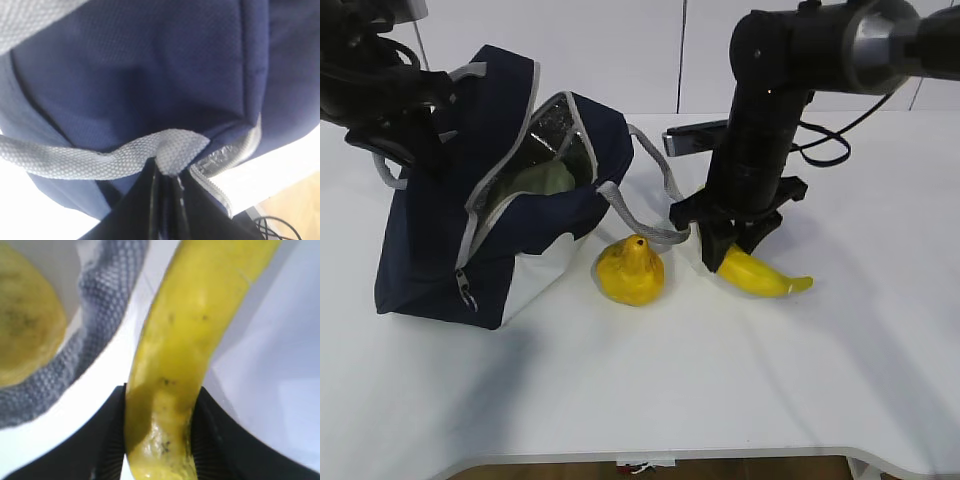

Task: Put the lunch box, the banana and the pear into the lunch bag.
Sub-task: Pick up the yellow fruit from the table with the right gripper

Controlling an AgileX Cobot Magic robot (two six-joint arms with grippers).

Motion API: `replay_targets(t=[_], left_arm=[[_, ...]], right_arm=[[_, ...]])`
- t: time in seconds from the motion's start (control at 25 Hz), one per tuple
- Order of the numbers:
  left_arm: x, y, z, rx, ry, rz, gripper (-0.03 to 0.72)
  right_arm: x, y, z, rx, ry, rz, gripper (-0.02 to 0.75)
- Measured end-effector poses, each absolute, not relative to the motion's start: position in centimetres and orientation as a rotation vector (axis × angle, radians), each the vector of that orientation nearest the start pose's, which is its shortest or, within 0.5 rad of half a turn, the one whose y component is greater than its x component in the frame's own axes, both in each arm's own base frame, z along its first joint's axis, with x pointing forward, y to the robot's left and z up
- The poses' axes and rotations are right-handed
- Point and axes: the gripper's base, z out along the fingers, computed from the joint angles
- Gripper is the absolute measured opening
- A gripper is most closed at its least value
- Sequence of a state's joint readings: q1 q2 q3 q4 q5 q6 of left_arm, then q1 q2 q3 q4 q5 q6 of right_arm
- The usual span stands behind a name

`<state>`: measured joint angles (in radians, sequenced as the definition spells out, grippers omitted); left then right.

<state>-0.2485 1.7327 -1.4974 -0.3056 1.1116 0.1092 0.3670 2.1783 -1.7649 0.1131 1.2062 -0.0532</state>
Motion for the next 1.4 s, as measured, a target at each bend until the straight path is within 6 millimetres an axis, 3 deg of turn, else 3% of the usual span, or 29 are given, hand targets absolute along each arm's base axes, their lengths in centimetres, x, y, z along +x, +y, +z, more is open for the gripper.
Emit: replay_targets(t=[0.28,0.52,0.64,0.72,0.88,1.04,1.4], left_arm=[[34.3,-11.9,29.7,0.402,2.807,-0.454,-0.001],[34.2,-11.9,29.7,0.405,2.815,-0.455,-0.001],[34.2,-11.9,29.7,0.404,2.816,-0.461,-0.001],[34.2,-12.0,29.7,0.399,2.816,-0.475,-0.001],[34.1,-12.2,29.8,0.39,2.815,-0.505,-0.001],[34.1,-12.3,29.8,0.385,2.815,-0.524,-0.001],[34.6,-12.9,30.2,0.313,2.739,-0.619,-0.001]], right_arm=[[41.7,16.1,21.2,-0.543,2.977,0.058,0.295],[39.9,15.6,27.8,-0.515,2.837,0.117,0.295],[38.7,15.9,31.5,-0.481,2.762,0.259,0.295],[38.1,16.8,33.4,-0.513,2.712,0.442,0.295],[37.9,19.1,35.3,-0.559,2.539,0.803,0.295],[39.1,20.6,35.6,-0.46,2.383,1.017,0.295],[42.3,22.7,29.7,-0.275,2.439,1.25,0.295]])
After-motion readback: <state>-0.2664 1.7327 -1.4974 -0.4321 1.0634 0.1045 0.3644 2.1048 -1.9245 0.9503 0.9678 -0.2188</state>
